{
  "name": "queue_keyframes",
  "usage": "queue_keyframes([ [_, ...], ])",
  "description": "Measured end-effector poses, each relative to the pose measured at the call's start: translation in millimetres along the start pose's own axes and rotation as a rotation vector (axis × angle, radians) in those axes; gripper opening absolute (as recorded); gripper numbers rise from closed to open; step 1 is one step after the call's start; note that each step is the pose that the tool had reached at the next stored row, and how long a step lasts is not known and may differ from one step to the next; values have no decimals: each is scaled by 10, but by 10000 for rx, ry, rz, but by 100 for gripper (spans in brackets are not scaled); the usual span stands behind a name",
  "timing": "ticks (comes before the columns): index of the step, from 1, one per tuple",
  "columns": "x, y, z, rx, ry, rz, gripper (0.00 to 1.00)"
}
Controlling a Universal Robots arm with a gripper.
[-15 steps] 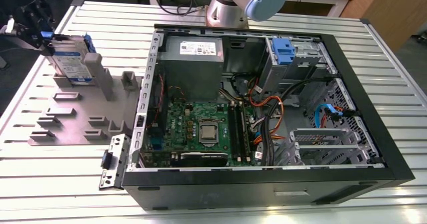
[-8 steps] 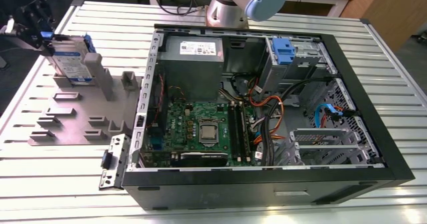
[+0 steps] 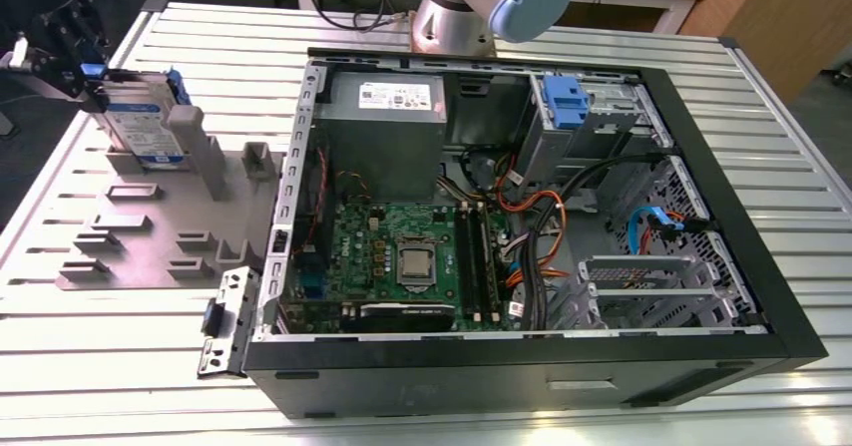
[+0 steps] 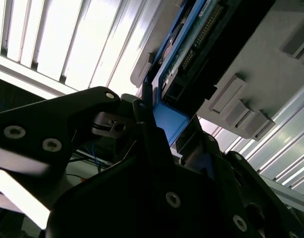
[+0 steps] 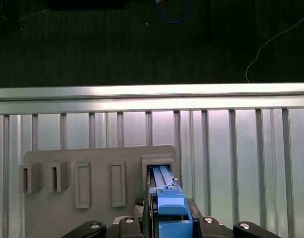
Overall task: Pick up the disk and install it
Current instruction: 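Pick up the disk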
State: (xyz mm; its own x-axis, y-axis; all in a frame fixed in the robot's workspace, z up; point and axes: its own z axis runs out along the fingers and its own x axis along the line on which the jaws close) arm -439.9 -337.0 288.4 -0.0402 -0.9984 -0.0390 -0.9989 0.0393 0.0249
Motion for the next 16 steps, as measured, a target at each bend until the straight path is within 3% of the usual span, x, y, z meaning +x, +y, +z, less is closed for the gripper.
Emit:
queue_keyframes([
  [6,0,0,1,0,0,0,45],
  [7,0,0,1,0,0,0,51],
  [16,-3,0,4,0,0,0,51],
])
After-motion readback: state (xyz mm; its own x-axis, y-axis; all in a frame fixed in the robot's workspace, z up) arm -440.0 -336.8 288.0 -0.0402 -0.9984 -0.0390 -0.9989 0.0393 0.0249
